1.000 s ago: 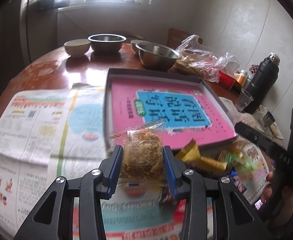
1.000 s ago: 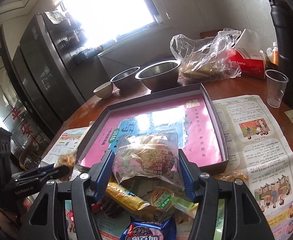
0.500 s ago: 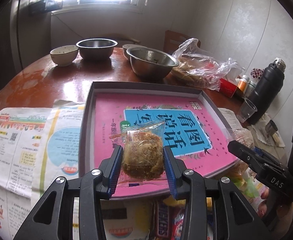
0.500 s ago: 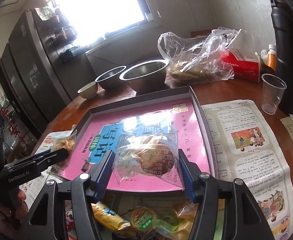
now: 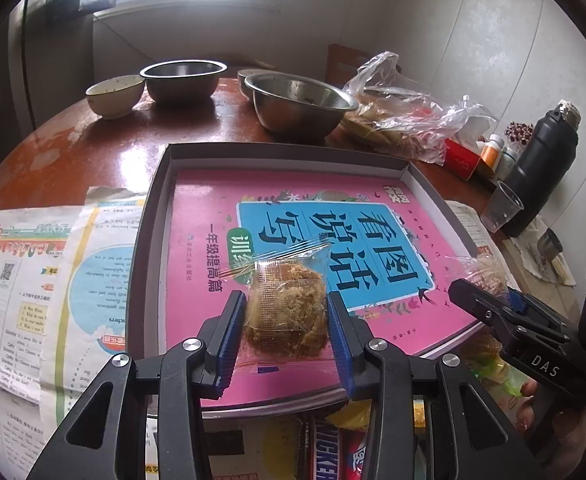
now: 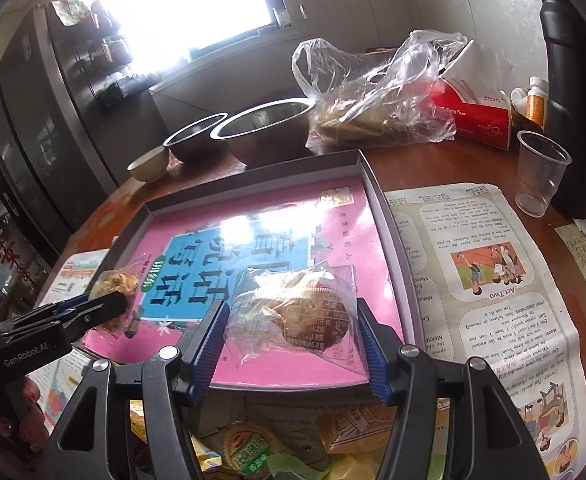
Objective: Organize snacks
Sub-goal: 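Carry both pastries over the gray tray while the right gripper releases its pastry inside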
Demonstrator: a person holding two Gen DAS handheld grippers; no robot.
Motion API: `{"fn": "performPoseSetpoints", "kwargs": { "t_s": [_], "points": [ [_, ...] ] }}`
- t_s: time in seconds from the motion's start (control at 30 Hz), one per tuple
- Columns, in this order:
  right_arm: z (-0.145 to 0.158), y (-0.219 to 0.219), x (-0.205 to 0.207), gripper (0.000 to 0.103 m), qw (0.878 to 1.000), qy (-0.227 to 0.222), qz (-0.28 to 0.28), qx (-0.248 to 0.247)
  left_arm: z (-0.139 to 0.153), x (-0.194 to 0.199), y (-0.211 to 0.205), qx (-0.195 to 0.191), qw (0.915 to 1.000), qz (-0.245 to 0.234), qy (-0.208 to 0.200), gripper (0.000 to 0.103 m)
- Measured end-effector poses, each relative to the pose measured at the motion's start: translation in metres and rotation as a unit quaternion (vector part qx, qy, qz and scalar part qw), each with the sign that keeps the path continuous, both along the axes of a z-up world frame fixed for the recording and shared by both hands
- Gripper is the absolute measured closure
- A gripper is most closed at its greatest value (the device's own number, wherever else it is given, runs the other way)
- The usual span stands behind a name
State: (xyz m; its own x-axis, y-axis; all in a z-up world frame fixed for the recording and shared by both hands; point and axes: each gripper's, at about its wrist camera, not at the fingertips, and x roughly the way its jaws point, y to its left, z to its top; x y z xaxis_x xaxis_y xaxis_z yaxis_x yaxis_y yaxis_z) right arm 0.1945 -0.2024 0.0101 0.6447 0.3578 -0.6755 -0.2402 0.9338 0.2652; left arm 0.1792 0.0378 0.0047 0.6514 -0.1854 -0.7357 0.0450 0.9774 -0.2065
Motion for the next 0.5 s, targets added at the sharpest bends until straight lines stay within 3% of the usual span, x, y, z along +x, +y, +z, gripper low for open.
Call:
{"fn": "performPoseSetpoints", "kwargs": {
  "t_s": [0.5],
  "points": [
    [-0.0054, 0.0086, -0.0009, 0.038, 0.999, -0.01, -0.004, -0.047, -0.0053, 0.0007, -0.0035, 0.001, 1.0, -0.004, 0.007, 0.061]
  ]
}}
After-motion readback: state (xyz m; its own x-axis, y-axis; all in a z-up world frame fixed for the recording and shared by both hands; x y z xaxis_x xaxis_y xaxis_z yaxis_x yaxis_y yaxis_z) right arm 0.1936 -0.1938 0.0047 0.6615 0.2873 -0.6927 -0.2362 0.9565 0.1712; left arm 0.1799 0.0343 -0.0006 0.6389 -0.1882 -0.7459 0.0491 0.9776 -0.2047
